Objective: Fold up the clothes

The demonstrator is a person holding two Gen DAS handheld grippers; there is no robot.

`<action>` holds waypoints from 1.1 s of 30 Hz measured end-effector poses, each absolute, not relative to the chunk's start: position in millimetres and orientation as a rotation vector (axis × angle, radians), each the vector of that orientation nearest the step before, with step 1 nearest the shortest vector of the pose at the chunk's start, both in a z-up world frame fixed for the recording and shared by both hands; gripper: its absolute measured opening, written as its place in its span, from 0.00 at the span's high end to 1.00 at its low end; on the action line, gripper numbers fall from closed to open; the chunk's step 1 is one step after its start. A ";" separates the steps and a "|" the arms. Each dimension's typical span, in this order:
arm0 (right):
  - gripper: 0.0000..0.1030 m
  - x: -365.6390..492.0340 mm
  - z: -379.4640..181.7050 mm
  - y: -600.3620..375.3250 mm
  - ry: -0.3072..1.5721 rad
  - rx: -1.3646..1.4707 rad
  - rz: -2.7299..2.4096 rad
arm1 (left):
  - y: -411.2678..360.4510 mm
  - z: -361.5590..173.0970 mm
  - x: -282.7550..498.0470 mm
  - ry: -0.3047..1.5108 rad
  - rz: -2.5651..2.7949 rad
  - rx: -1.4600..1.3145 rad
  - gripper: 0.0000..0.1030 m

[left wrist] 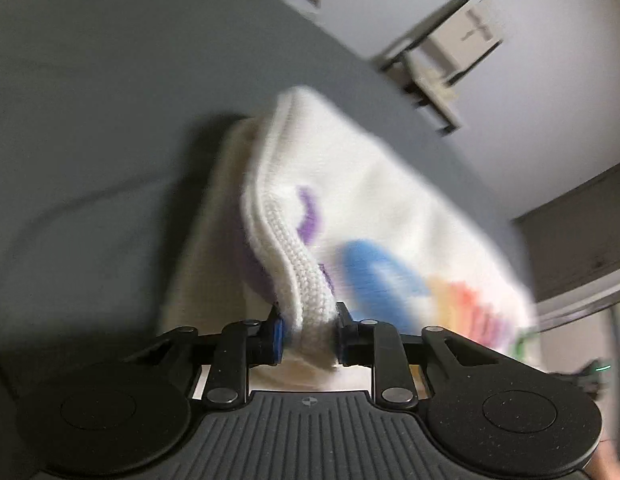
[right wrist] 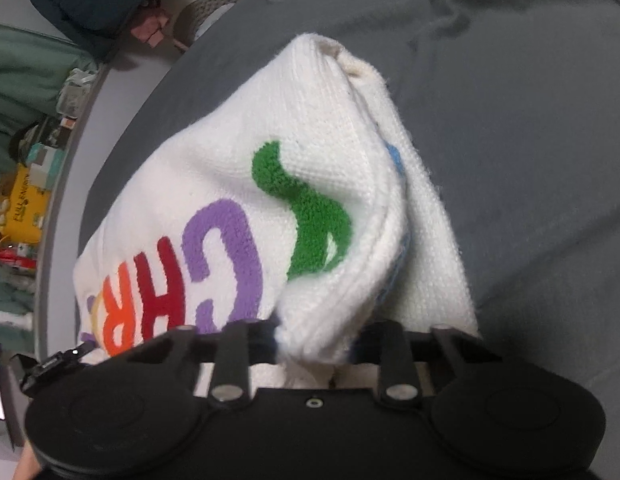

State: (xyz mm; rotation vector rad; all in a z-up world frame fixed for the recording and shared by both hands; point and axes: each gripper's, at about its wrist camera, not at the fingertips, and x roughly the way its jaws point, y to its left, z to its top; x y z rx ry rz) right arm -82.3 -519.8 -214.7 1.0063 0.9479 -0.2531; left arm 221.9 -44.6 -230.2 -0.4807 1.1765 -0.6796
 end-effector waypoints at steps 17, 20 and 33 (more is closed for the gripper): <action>0.72 -104.9 -229.7 -533.8 1.018 1.075 -0.404 | -20.8 -276.8 223.9 1.375 -0.416 -0.524 0.70; 0.43 -115.1 -209.0 -526.1 0.985 1.011 -0.403 | -23.3 -272.5 221.9 1.371 -0.419 -0.504 0.52; 0.35 -182.5 -40.8 -481.6 0.733 0.673 -0.310 | 12.1 -205.6 195.6 1.087 -0.515 -0.370 0.05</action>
